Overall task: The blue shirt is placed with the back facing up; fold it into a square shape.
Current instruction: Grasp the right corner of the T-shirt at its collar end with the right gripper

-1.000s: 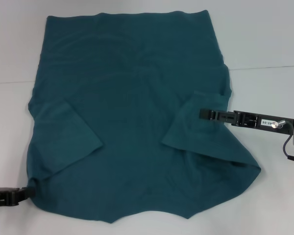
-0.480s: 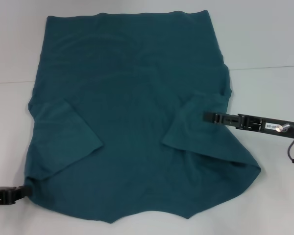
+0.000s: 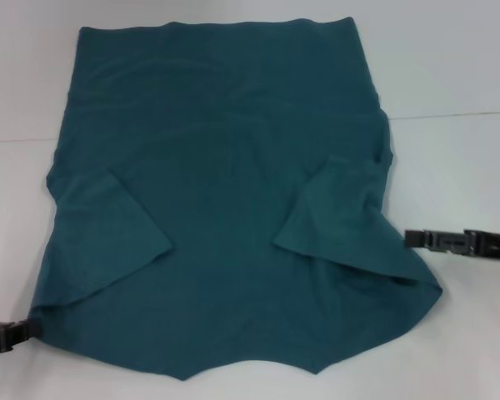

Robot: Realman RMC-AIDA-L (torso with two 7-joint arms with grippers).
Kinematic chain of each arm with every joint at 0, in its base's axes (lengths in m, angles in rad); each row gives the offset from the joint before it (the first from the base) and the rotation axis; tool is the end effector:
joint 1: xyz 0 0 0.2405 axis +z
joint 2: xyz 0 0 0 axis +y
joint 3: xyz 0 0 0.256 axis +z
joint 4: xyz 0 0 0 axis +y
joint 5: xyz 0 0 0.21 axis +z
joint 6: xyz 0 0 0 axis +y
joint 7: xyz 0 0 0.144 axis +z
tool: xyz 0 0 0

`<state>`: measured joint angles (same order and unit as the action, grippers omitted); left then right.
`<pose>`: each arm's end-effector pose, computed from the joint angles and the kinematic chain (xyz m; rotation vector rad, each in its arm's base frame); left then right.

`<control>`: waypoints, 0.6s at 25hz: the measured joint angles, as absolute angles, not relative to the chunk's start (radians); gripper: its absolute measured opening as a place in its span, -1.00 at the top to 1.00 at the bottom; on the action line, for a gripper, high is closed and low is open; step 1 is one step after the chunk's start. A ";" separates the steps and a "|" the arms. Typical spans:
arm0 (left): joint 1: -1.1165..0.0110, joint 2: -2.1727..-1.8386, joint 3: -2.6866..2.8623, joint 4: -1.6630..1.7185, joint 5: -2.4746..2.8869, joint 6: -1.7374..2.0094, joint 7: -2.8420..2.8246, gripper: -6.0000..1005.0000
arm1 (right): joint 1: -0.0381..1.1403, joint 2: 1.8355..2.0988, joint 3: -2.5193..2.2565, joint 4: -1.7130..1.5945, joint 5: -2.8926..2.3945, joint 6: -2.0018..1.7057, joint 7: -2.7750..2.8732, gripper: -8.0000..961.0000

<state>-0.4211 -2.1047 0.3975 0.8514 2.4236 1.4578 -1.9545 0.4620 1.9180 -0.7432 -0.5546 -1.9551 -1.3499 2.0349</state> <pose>-0.3563 0.2967 0.0405 -2.2049 -1.5059 -0.3715 0.3357 0.3366 0.0483 -2.2074 1.5835 0.6282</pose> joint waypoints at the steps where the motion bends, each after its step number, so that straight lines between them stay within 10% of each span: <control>1: -0.421 -2.105 0.397 0.851 2.424 1.458 -1.954 0.98 | 0.458 1.914 -0.743 -0.555 -1.964 -1.352 2.045 -0.86; 10: -0.419 -2.106 0.397 0.851 2.416 1.457 -1.950 0.98 | 0.433 1.908 -0.739 -0.544 -2.014 -1.359 2.096 -0.84; 15: -0.423 -2.105 0.397 0.851 2.416 1.457 -1.950 0.98 | 0.443 1.934 -0.745 -0.542 -2.029 -1.323 2.097 -0.43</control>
